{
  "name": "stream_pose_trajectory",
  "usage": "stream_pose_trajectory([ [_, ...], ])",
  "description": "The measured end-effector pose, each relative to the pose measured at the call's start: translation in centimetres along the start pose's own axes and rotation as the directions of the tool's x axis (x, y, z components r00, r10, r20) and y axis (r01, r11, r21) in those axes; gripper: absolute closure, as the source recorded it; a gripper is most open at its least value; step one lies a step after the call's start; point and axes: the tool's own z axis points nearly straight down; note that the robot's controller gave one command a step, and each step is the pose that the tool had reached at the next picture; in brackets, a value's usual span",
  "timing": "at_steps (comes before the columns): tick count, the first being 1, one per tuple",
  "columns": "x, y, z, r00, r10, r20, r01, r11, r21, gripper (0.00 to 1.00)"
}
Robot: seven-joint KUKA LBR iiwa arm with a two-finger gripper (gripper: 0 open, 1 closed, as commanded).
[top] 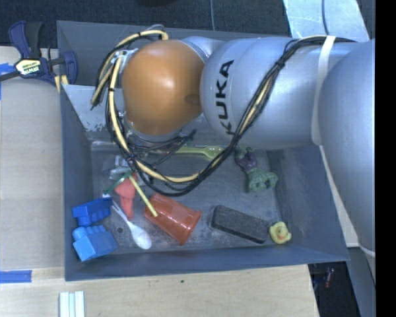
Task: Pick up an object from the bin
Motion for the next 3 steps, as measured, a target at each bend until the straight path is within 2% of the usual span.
stream_pose_trajectory([
  [2, -0.2, -0.3, -6.8, 1.0, 0.002, 0.008, -0.002, 1.0, 0.011, 1.0],
  [3, -0.2, -0.3, -7.4, 1.0, 0.003, 0.008, -0.004, 1.0, 0.01, 1.0],
])
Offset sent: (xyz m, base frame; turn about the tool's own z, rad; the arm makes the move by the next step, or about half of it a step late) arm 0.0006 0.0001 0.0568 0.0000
